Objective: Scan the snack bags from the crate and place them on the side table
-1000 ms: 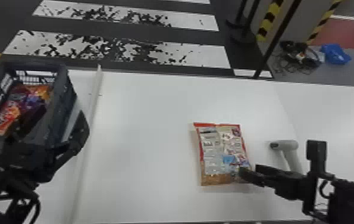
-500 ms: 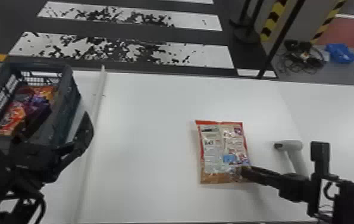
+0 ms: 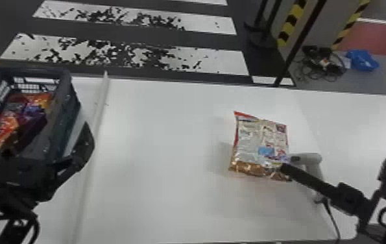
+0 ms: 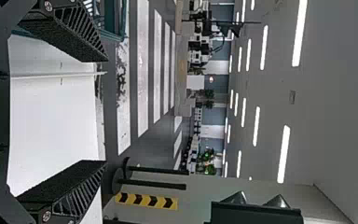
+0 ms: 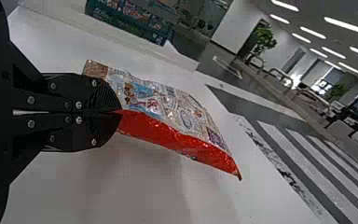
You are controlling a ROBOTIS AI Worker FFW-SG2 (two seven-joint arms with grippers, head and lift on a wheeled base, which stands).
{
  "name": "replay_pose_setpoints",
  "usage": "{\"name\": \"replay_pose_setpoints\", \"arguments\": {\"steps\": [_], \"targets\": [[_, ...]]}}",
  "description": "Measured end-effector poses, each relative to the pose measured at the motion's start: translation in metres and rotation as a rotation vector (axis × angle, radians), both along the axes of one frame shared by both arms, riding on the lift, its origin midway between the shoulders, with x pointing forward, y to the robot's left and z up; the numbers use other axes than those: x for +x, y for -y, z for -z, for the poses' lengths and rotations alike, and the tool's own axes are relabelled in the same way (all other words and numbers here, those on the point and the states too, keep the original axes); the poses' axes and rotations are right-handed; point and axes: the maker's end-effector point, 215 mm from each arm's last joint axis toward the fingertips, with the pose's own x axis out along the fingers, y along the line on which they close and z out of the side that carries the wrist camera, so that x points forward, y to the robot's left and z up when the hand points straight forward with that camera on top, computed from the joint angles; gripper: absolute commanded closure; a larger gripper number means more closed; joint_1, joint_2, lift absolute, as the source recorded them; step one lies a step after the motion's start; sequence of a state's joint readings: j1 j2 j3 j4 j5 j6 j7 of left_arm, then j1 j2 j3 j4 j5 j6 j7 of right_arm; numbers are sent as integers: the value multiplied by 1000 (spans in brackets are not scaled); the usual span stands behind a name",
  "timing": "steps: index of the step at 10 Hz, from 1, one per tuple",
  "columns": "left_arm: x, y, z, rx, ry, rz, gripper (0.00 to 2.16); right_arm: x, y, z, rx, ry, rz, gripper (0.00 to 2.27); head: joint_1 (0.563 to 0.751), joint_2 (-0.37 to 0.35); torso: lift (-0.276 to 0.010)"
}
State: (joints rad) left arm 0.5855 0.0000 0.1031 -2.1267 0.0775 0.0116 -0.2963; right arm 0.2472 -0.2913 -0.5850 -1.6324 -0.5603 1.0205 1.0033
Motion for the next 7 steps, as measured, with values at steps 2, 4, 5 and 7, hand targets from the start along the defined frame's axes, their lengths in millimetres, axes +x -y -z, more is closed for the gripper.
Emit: {"name": "replay_pose_setpoints", "arguments": {"steps": [2,4,5,7], "targets": [[-1,1,0,-1,-1,3,97,11,55,-32,75,65,156,2243,695,-249,-94],[-2,1,1,-1,-3,4,97,16,116,-41,54,83,334,2243,695,-336,-94],[-3,1,0,-1,-3,5,97,16,144,-42,52,96,415,2246,695,-350,-94],[-5,2,0,-2,-5,7,97,13,203,-37,14,137,598,2243,695,-350,-94]]}}
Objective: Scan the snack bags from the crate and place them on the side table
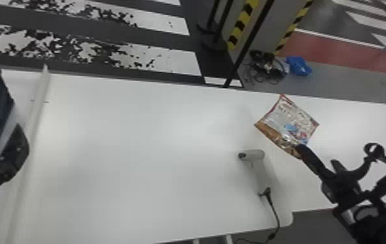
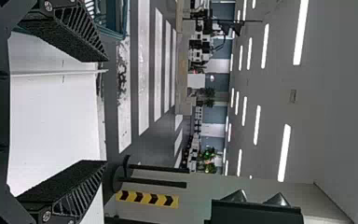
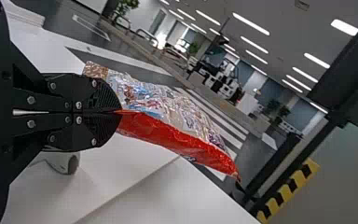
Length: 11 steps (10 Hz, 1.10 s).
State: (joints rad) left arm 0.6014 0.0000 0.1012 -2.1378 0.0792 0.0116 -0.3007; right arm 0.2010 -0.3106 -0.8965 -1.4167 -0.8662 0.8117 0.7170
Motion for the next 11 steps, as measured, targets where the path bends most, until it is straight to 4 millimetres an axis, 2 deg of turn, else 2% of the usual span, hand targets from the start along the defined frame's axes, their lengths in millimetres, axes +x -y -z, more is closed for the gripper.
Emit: {"name": "replay_pose_setpoints", "arguments": {"steps": [1,3,5,6,7,8,11], "targets": [[-1,1,0,0,0,1,97,-4,27,5,-24,6,94,2243,695,-350,-94],[-3,2,-2,1,1,4,97,-14,70,25,-71,-29,246,2229,695,-350,-94],[-5,2,-4,1,4,4,97,-26,94,53,-109,-120,347,2135,695,-350,-94],[-5,2,-5,1,4,5,97,-29,95,67,-115,-164,359,1794,695,-350,-94],[-6,3,-5,1,2,6,97,-30,94,75,-120,-185,365,691,695,-350,-94],[-7,4,-5,0,-2,7,97,-30,94,78,-127,-188,369,-2,695,-350,-94],[-12,5,-11,2,-1,9,97,-26,91,75,-142,-179,356,63,695,-350,-94]]}}
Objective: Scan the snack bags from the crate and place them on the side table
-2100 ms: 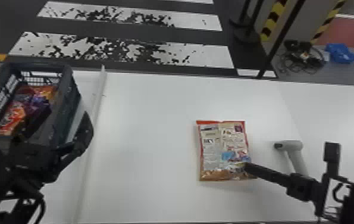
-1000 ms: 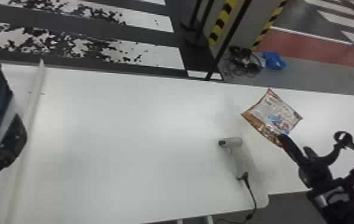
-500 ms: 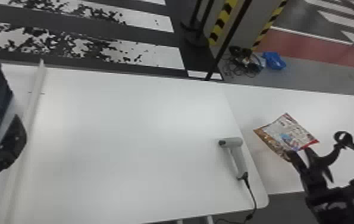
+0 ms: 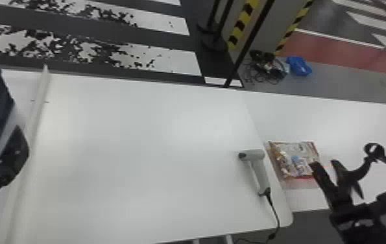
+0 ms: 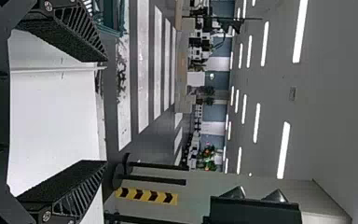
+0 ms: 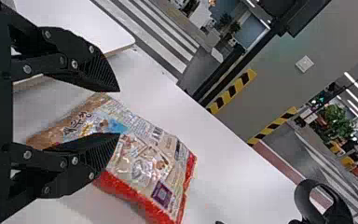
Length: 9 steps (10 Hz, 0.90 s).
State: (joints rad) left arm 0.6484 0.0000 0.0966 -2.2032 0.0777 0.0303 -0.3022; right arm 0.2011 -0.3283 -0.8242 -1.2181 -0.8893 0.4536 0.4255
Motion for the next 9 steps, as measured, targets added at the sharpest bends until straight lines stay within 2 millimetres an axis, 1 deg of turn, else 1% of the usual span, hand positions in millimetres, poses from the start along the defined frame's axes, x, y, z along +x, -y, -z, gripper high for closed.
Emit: {"name": "replay_pose_setpoints", "arguments": {"steps": [2,3,4,5,6,7,8,9], "targets": [[-2,3,0,-1,-10,4,97,0,-1,-16,-40,12,-19,63,695,-350,-94],[-3,5,0,-2,-12,8,97,0,-5,-30,-79,25,-37,63,695,-350,-94],[-3,8,0,-1,-16,10,97,1,-15,-49,-125,41,-64,63,695,-350,-94],[-3,9,0,2,-20,11,97,3,-33,-71,-176,61,-105,63,695,-350,-94],[-3,11,1,4,-26,10,97,7,-65,-92,-232,86,-174,63,695,-350,-94],[-3,12,1,6,-29,10,97,11,-107,-114,-291,119,-250,63,695,-350,-94],[-2,14,1,5,-30,12,97,14,-151,-131,-342,148,-320,63,695,-350,-94],[-2,15,0,4,-29,14,97,18,-194,-143,-382,173,-382,63,695,-350,-94]]}}
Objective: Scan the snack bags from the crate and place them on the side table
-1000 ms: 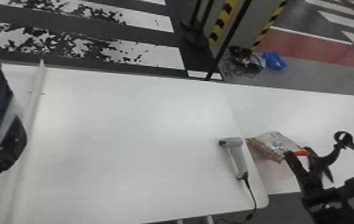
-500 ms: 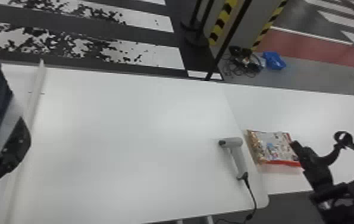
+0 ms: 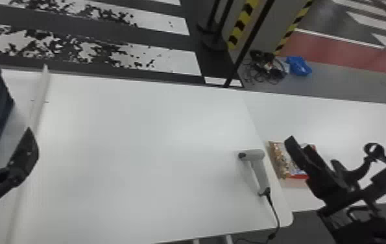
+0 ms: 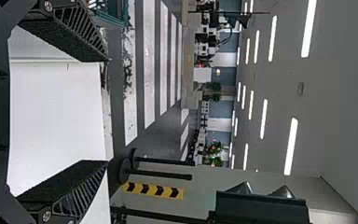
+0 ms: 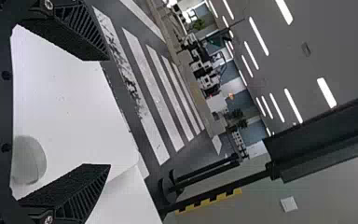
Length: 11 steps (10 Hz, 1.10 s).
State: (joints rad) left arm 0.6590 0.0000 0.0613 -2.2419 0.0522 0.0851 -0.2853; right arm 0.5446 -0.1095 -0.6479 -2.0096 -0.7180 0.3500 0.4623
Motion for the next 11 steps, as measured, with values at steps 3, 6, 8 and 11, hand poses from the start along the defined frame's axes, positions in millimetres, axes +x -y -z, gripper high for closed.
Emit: {"name": "replay_pose_setpoints", "arguments": {"steps": [3,6,8,11], "targets": [[0,0,1,-3,1,-4,97,12,-107,-9,-137,56,-138,66,695,-224,-94],[1,1,4,-9,5,-5,97,12,-195,0,-269,135,-198,66,695,-104,-94],[2,4,9,-16,7,-18,97,11,-227,1,-296,171,-196,66,695,-47,-94],[4,10,16,-27,-1,-21,103,9,-242,3,-316,189,-185,66,695,-37,-94]]}}
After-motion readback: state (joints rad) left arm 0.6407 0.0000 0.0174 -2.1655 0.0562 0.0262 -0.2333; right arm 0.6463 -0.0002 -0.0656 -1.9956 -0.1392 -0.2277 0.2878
